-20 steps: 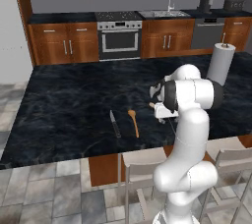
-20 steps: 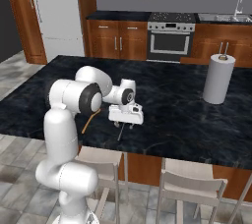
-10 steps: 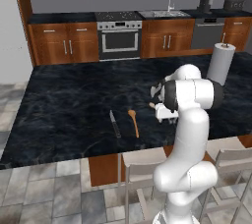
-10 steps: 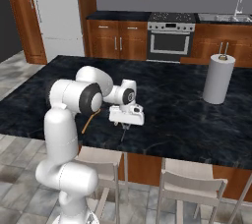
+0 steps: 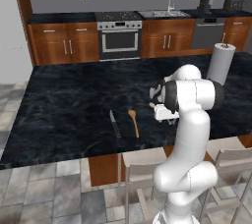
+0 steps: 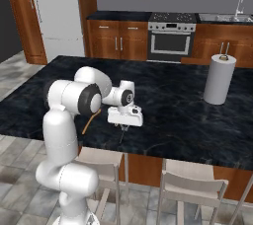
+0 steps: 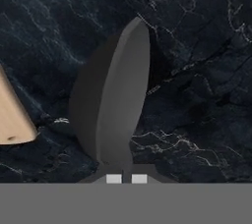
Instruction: Pick up the metallic utensils from the counter and place them in the open drawer. Make sure not to pick up any wooden utensils.
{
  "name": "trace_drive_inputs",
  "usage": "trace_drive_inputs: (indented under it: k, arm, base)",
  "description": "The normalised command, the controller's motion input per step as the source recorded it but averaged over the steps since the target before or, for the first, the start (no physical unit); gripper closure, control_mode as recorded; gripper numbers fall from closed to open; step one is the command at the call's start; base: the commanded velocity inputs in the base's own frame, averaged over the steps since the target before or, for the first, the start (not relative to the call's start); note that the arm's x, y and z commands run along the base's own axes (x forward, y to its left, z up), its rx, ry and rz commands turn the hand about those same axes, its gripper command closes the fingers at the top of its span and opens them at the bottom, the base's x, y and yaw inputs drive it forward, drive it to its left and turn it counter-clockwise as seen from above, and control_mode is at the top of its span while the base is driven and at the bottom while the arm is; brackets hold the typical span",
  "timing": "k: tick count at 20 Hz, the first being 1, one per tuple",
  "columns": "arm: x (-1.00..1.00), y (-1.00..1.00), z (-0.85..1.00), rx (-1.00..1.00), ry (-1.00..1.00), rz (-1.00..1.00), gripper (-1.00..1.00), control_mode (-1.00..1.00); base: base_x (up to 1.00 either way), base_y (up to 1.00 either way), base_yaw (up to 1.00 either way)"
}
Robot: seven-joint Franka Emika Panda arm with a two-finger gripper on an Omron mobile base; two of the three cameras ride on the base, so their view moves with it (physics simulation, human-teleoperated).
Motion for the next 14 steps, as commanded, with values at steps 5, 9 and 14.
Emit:
trace_drive_inputs:
  k: [5,9,14]
  arm:
    - [0.0,0.0,-0.77,0.0,0.04,0.04,1.0,-1.0]
    - [-0.22,0.0,0.07,0.0,0.02,0.0,1.0,-1.0]
    - [-0.49,0.0,0.81,0.0,0.0,0.0,1.0,-1.0]
  base:
    - [0.0,0.0,0.0]
    - [0.0,0.0,0.0]
    - [0.0,0.0,0.0]
